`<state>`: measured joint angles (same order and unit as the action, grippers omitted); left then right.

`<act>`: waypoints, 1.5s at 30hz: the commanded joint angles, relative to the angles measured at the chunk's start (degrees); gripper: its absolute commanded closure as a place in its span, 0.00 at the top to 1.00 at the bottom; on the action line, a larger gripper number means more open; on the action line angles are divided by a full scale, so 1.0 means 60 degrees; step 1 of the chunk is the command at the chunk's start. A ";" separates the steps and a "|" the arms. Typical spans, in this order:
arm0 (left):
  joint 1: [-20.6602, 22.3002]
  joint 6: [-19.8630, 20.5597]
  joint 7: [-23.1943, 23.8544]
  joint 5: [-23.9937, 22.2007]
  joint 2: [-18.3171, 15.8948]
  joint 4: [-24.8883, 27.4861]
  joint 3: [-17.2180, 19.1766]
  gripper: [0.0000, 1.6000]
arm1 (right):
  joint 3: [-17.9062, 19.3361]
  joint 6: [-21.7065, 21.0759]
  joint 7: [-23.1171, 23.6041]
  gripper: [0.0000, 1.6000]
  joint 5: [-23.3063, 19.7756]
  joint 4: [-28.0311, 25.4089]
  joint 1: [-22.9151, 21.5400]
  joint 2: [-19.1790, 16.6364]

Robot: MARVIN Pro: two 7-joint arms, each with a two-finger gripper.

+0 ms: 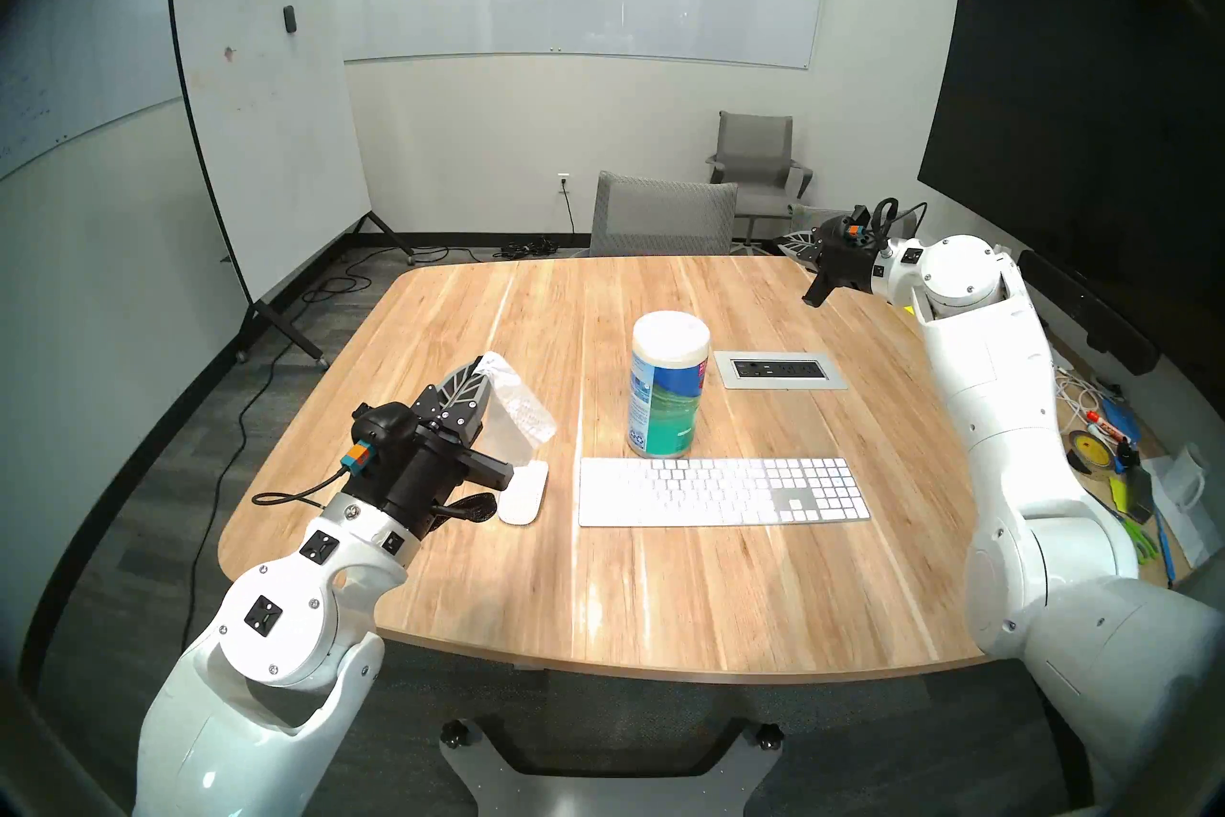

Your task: Wipe the keyboards and mice with a disinfecting wipe, then set the wipe down

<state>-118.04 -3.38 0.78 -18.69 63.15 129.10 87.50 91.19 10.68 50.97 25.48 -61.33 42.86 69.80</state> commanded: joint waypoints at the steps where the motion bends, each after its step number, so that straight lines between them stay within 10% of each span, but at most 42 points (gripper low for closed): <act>1: -0.1087 0.0289 0.0163 -0.0664 -0.0050 0.0314 0.0192 0.00 | 0.0021 0.0022 -0.0008 0.00 -0.0035 -0.0125 -0.0302 0.0010; 18: 0.0542 0.2397 0.0865 -0.1780 -0.0582 -0.0112 0.0360 0.00 | 0.0019 0.0036 -0.0004 0.00 -0.0037 -0.0109 -0.0311 0.0009; 45: 0.2960 0.3804 0.0733 -0.0987 -0.0182 -0.0945 -0.1508 0.00 | 0.0019 0.0042 0.0002 0.00 -0.0038 -0.0099 -0.0318 0.0009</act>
<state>-104.76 17.85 5.12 -25.37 61.69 122.91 79.89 91.16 10.91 51.07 25.47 -61.03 42.63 69.73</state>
